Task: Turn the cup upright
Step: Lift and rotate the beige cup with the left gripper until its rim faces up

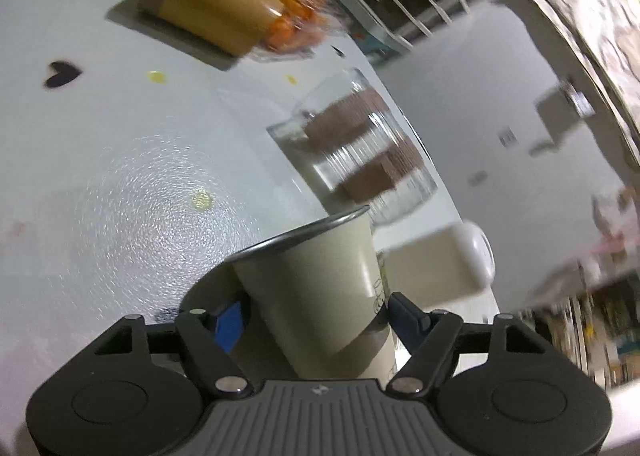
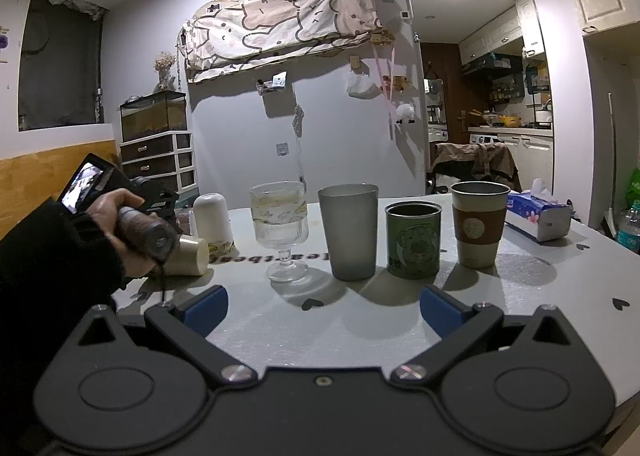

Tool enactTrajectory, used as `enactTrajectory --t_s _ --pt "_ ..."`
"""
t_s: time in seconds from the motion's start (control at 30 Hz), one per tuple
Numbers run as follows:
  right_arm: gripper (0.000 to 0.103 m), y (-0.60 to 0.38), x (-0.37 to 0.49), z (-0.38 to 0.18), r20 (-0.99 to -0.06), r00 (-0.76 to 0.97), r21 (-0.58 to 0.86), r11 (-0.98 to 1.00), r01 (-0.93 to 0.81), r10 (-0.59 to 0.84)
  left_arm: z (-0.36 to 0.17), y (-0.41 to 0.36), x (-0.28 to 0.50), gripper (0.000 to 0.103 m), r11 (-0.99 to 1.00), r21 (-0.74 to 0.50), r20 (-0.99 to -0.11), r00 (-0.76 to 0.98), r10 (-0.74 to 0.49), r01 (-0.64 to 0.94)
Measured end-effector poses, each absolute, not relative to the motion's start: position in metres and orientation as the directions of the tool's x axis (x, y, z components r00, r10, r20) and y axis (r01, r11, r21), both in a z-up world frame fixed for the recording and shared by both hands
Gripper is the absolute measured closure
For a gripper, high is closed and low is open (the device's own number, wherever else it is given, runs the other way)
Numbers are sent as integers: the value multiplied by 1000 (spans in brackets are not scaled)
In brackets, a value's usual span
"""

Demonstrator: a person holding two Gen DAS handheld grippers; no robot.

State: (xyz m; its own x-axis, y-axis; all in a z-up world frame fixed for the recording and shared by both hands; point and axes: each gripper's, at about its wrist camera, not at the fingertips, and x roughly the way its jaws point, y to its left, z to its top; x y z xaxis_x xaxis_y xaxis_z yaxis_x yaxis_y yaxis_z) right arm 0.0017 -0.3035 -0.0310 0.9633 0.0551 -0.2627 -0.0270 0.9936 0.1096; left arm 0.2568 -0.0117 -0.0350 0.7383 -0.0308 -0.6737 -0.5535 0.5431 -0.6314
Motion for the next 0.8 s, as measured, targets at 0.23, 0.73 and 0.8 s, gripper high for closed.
enactTrajectory --t_s 0.23,0.73,0.8 --pt "0 -293 4 -29 -258 963 108 993 -55 81 -33 -3 234 36 714 -603 -654 733 -187 -356" --pt "0 -275 10 -27 -265 956 124 988 -95 125 -25 -17 164 39 871 -454 -690 546 -476 185" --pt "0 -275 11 -27 -271 954 135 986 -98 132 -23 -24 153 39 865 -405 -693 518 -502 296"
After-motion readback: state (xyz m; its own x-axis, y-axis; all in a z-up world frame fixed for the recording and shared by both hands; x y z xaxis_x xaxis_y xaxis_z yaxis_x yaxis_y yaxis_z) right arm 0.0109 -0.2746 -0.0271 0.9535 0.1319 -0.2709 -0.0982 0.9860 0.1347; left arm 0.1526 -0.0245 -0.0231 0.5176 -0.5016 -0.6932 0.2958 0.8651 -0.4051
